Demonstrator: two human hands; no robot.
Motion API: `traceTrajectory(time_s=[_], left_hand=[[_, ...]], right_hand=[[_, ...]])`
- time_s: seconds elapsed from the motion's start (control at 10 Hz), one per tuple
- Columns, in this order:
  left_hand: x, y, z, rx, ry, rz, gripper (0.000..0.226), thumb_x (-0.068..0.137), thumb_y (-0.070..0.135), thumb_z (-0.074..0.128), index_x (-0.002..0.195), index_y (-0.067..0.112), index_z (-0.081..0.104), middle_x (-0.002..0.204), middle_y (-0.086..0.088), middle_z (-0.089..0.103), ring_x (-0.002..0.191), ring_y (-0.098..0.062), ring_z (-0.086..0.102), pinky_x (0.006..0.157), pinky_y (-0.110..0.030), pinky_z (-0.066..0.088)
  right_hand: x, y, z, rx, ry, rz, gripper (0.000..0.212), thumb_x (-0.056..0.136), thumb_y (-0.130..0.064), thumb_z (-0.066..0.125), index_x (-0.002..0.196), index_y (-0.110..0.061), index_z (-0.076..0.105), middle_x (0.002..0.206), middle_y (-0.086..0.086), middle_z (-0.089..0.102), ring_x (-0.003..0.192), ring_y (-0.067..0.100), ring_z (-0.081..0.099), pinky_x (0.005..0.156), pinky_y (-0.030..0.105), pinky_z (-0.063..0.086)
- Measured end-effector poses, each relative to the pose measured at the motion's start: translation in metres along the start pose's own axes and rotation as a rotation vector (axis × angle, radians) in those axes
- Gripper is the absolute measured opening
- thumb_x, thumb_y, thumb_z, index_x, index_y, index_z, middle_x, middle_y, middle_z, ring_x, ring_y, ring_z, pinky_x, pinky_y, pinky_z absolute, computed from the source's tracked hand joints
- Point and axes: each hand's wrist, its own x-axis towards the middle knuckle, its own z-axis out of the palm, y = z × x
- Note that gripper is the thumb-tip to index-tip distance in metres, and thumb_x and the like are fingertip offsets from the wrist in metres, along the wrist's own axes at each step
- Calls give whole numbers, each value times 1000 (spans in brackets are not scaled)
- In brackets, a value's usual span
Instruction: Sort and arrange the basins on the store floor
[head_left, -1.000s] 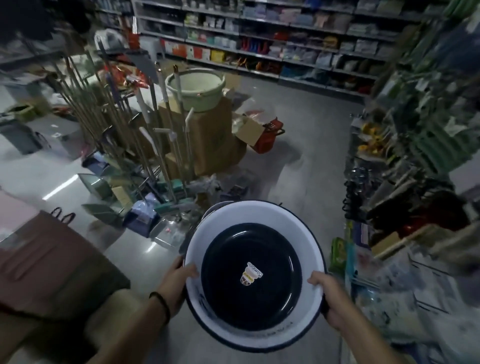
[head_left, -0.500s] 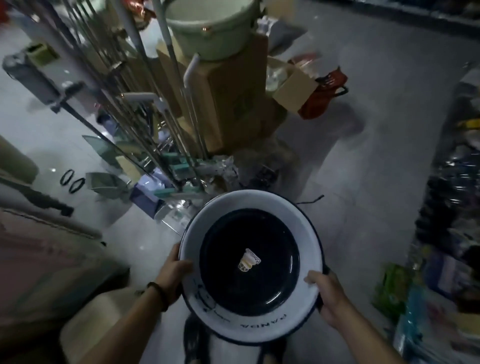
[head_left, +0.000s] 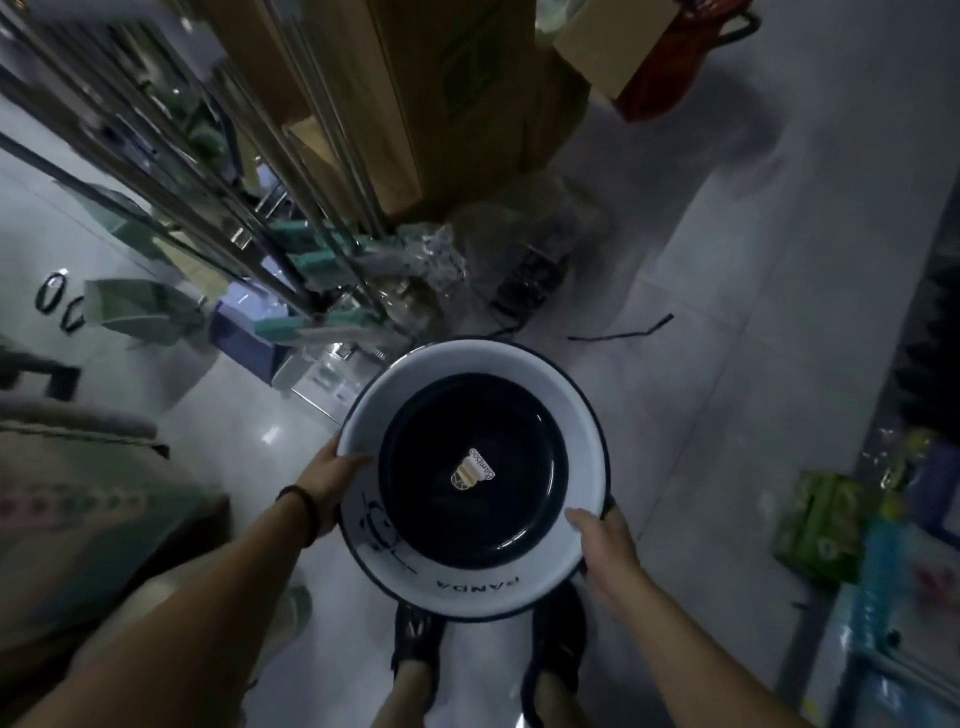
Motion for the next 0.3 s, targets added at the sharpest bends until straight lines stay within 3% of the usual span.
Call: traceTrajectory(time_s=[0.1,0.2,0.3], left_hand=[[7,0,-7,35,15,-3,53,97,9,61,144,30,50,118,-21,67,97,-46,69,79,-64,59],[-1,10,-8,235,36,40,52,90,12,69,140,21,55,115,-17,68,96,-40,69,84,-58,60],[-24,30,-8,400,147,93,48,87,17,70,133,11,57,113,-11,66,97,-34,66,88,-48,59]], right_hand=[[-6,-4,1,-54,3,-16,21,98,-13,63,117,-20,70,105,12,77,98,32,73,81,48,64],[-15,-11,-6,-186,-11,-9,26,98,-23,65,122,-14,68,107,10,77,96,27,74,65,30,60],[-37,-28,-11,-281,45,-3,64,90,-40,69,146,-11,56,131,6,69,113,25,70,83,33,59]])
